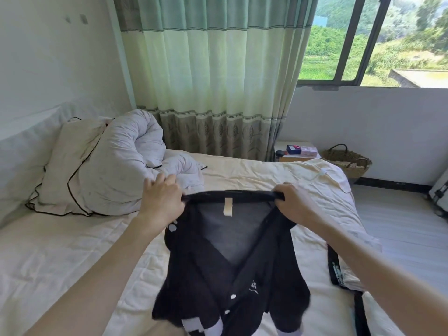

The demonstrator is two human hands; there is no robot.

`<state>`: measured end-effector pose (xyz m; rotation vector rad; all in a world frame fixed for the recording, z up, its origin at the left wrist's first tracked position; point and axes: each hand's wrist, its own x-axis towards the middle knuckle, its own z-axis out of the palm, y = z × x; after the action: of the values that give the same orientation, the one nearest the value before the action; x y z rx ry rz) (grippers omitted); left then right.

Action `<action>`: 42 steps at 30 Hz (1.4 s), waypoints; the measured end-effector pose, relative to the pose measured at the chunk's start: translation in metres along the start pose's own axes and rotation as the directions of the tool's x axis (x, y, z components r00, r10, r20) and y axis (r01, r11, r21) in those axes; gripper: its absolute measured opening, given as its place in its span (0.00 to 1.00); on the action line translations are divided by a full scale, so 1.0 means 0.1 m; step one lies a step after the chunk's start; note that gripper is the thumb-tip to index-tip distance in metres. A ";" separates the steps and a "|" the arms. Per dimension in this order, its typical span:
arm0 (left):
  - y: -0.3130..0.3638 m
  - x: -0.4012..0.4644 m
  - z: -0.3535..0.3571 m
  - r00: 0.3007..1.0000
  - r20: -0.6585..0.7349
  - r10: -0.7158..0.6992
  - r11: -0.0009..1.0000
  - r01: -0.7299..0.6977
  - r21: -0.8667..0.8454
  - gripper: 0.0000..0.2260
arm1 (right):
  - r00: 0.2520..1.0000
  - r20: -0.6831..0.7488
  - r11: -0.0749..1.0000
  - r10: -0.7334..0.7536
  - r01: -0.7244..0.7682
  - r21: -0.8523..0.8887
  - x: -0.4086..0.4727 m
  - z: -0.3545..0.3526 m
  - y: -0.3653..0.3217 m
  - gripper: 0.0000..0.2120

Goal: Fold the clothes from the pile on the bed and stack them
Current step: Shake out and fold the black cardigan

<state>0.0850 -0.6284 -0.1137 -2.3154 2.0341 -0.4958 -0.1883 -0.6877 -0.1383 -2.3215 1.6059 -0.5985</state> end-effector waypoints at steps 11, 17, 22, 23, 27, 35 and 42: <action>-0.16 0.10 0.00 0.982 0.078 -0.173 0.390 0.141 -0.910 0.06 | 0.992 -0.091 0.993 0.090 -0.082 0.090 0.07 -0.19 -0.01 0.03; -0.22 0.06 0.10 0.981 0.187 -0.060 0.355 0.196 -0.914 0.07 | 0.969 0.081 0.866 0.233 -0.244 0.436 0.02 -0.16 0.01 0.09; -0.34 0.02 0.13 0.984 0.179 0.005 0.535 0.148 -0.832 0.06 | 0.945 0.223 0.669 0.239 -0.327 0.668 -0.02 -0.12 0.00 0.09; -0.36 0.02 0.14 0.984 0.179 0.004 0.570 0.145 -0.809 0.06 | 0.946 0.239 0.650 0.218 -0.324 0.687 -0.03 -0.10 -0.02 0.09; -0.41 -0.01 0.19 0.980 0.194 -0.041 0.527 0.186 -0.829 0.06 | 0.937 0.295 0.570 0.186 -0.348 0.744 -0.01 0.00 -0.06 0.09; -0.47 -0.08 0.19 0.900 0.419 0.119 0.140 0.403 -0.904 0.07 | 0.908 0.379 0.534 0.176 -0.412 0.738 0.02 0.03 -0.12 0.09; -0.56 -0.07 0.06 0.912 0.336 0.235 0.376 0.234 -0.897 0.05 | 0.929 0.368 0.709 0.048 -0.291 0.642 0.05 -0.09 -0.11 0.06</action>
<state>0.1394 -0.6143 -0.1087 -2.4267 2.3348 1.5025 -0.1822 -0.6888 -0.1244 -1.5839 1.1492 -0.5948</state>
